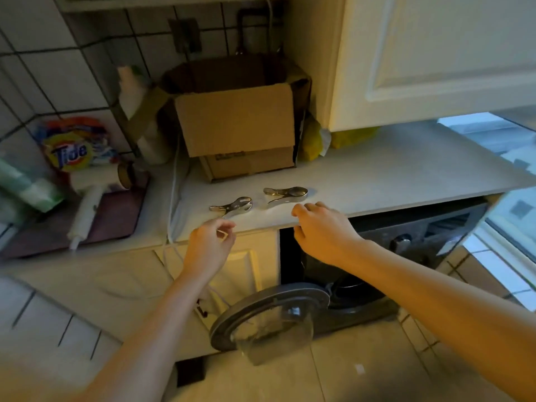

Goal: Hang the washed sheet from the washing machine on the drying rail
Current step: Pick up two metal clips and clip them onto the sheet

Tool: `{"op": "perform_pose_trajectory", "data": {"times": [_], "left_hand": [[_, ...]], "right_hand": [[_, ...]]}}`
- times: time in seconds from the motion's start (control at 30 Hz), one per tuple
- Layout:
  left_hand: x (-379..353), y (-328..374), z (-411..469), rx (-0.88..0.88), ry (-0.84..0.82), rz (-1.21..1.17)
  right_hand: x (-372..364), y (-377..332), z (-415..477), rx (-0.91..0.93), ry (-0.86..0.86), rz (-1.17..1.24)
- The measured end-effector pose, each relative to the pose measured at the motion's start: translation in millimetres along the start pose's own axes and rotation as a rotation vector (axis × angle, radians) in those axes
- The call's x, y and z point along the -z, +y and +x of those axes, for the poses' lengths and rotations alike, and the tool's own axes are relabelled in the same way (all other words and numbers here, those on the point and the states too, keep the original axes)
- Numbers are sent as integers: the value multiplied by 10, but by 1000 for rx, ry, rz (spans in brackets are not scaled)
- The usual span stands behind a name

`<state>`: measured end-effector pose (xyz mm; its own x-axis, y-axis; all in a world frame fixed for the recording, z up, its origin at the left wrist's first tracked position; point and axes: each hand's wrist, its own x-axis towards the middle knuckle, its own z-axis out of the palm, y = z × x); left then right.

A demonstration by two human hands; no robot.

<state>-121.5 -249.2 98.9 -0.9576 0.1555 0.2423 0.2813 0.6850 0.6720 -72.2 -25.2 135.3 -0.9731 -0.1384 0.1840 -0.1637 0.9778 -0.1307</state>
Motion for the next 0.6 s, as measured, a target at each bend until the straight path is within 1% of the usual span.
{"op": "perform_pose_trajectory", "data": {"times": [0.2,0.33,0.43,0.6], "left_hand": [[71,-548,549,-11,-30,162],[91,-719,773,15,-164,218],[66,-733,788,62,-216,234],[-14,-893,851,145,-235,156]], "right_hand": [[-385,-216,608,-65,-56,20],[-549,-144,895,-146,-54,70],[-634,-14,978,-204,-72,71],[-788,93,1193,-207,-203,46]]}}
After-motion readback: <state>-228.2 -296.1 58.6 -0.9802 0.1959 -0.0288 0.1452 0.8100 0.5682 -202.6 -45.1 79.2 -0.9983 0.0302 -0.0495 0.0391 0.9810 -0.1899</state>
